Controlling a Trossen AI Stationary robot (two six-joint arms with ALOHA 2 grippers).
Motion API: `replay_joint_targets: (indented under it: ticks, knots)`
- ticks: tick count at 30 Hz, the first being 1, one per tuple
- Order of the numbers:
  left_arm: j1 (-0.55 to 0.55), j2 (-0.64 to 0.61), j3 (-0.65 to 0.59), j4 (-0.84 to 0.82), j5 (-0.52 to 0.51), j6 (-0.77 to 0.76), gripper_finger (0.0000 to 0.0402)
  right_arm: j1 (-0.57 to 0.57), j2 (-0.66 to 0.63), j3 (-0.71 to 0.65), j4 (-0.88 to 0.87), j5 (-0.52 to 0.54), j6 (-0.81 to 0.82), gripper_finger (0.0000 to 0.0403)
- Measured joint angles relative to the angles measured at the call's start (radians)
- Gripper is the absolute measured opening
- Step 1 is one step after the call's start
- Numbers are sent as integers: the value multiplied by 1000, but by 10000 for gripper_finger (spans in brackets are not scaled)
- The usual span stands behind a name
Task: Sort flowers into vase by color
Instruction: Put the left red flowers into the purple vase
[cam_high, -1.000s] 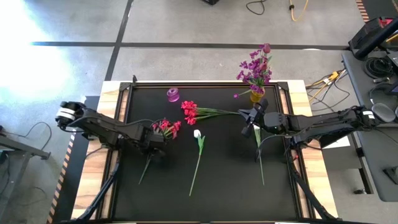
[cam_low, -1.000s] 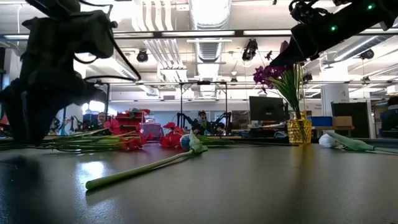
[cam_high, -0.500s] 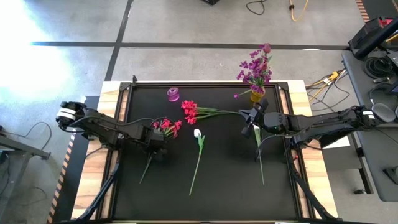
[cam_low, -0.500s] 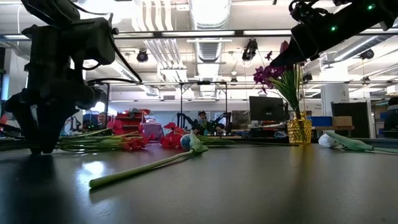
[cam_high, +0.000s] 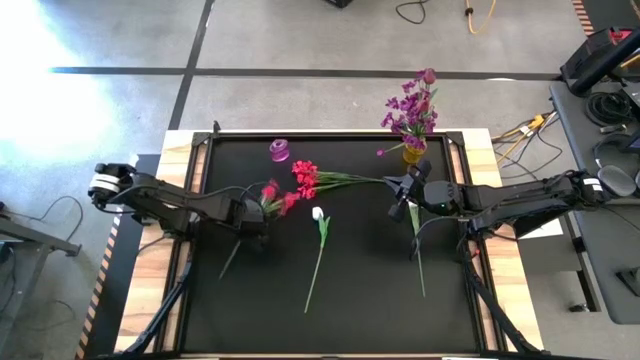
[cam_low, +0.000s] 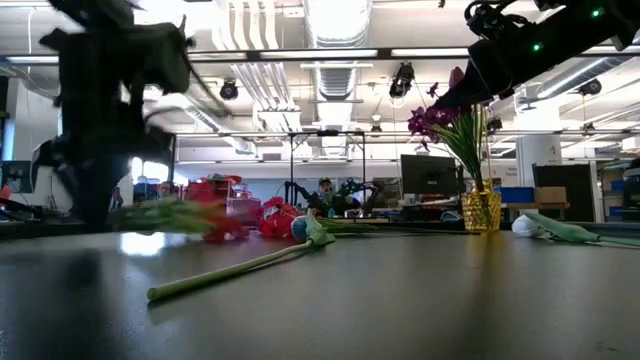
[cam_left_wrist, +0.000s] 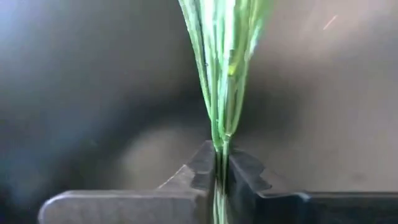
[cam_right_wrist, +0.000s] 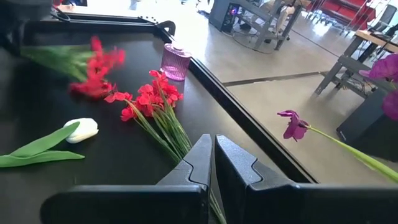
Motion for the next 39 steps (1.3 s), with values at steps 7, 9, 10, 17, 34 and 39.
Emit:
replay_joint_targets:
  ticks: [7, 9, 10, 17, 34, 39]
  knots:
    - [6, -75, 140, -71, -257, 67, 2, 0, 0, -8, -5, -2, 8, 13]
    - [24, -103, 158, -34, -368, 104, 2, 0, 0, -9, -4, -3, 4, 13]
    - [35, -118, 162, 3, -427, 133, 1, 0, 0, -9, -2, -3, 0, 13]
    - [186, -186, 57, 570, -580, 495, 1, 0, 0, -9, -3, -4, -6, 13]
    - [559, -98, -43, 1352, -453, 1058, 0, 0, 0, -9, -3, -4, 6, 13]
    - [619, -47, 23, 1357, -453, 1092, 0, 0, 0, -9, -3, -4, 2, 13]
